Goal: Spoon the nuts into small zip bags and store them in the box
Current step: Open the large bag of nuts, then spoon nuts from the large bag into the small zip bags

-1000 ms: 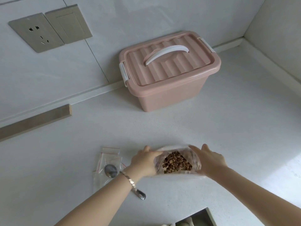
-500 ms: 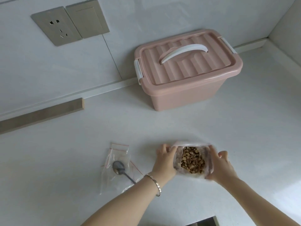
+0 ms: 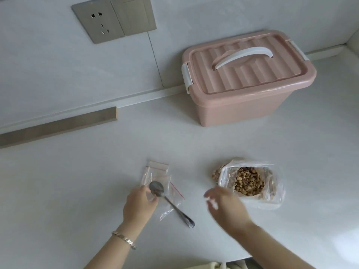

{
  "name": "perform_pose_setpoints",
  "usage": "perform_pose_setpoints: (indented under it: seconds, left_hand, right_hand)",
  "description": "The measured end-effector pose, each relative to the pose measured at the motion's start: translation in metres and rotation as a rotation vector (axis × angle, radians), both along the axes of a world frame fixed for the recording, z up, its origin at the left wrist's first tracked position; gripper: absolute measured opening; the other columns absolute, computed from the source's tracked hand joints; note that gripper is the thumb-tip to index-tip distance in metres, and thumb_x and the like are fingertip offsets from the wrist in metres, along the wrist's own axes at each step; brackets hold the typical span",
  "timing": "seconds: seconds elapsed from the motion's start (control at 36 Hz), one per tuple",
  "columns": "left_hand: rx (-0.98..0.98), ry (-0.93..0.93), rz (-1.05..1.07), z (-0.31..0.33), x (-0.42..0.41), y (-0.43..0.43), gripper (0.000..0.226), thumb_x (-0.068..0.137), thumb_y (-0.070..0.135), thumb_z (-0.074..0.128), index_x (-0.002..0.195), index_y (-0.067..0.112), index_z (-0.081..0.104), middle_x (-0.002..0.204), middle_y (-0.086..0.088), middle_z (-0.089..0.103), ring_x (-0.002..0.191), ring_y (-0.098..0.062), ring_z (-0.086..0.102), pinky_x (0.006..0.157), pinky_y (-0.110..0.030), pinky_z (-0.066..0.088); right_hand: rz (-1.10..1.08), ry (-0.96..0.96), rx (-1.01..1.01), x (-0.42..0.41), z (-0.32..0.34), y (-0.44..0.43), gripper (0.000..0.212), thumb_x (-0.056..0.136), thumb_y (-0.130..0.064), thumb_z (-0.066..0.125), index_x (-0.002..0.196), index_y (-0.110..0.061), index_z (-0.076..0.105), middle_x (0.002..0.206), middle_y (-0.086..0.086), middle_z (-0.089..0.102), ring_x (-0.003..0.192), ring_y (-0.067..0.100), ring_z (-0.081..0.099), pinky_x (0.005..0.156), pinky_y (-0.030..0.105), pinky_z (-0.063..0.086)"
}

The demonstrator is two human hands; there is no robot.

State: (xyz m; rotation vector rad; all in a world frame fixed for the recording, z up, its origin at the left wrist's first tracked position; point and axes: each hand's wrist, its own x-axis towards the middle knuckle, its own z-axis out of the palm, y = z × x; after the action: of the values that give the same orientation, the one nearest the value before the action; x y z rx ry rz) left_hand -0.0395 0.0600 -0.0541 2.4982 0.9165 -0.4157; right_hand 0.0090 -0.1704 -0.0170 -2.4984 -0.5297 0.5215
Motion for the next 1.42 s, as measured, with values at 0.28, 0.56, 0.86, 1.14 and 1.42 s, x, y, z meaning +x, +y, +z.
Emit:
perform_pose_setpoints:
  seconds: [0.28,0.56,0.86,1.14,1.42]
  left_hand:
    - [-0.154,-0.040,0.080,-0.007,-0.013,-0.007,0.040,0.077,0.021,0.067,0.110,0.018,0.044,0.086,-0.001,0.056,0.084,-0.023,0.057,0.064,-0.027,0.040]
    - [-0.516,-0.187,0.297,0.005,-0.007,-0.014,0.017,0.064,0.020,0.059,0.053,0.008,0.054,0.048,-0.007,0.049,0.050,-0.020,0.043,0.055,-0.027,0.036]
    - [-1.060,-0.284,0.288,0.074,0.017,-0.059,0.008,0.050,0.026,0.058,0.059,0.025,0.057,0.089,-0.014,0.063,0.082,-0.025,0.047,0.060,-0.030,0.029]
    - [-0.638,-0.451,0.088,0.088,0.040,-0.111,0.021,0.085,0.003,0.056,0.091,0.020,0.046,0.095,0.002,0.059,0.090,-0.018,0.059,0.072,-0.025,0.041]
    - [-0.814,-0.444,-0.177,0.119,0.045,-0.158,0.039,0.056,0.059,0.061,0.067,0.022,0.057,0.062,0.007,0.061,0.064,-0.013,0.061,0.067,-0.029,0.048]
  right_hand:
    - [0.176,0.141,-0.309,-0.035,-0.054,0.083,0.037,0.087,-0.001,0.050,0.121,-0.008,0.039,0.119,0.011,0.051,0.109,0.028,0.047,0.086,0.032,0.039]
    - [0.015,0.184,-0.101,-0.024,-0.030,0.045,0.025,0.094,-0.011,0.037,0.115,-0.008,0.049,0.116,0.005,0.046,0.078,0.021,0.049,0.065,0.026,0.036]
    - [-0.498,0.279,0.499,-0.004,0.035,-0.027,0.022,0.080,-0.023,0.070,0.082,-0.011,0.051,0.052,-0.017,0.045,0.041,0.005,0.031,0.043,0.012,0.028]
    - [-0.773,0.371,0.789,-0.003,0.057,-0.046,0.046,0.076,-0.006,0.072,0.068,-0.016,0.028,0.053,-0.013,0.058,0.038,0.001,0.038,0.042,0.011,0.031]
    - [-0.778,0.161,0.687,-0.001,0.080,-0.051,0.025,0.076,-0.010,0.071,0.068,-0.015,0.047,0.051,-0.016,0.060,0.054,0.006,0.056,0.059,0.023,0.046]
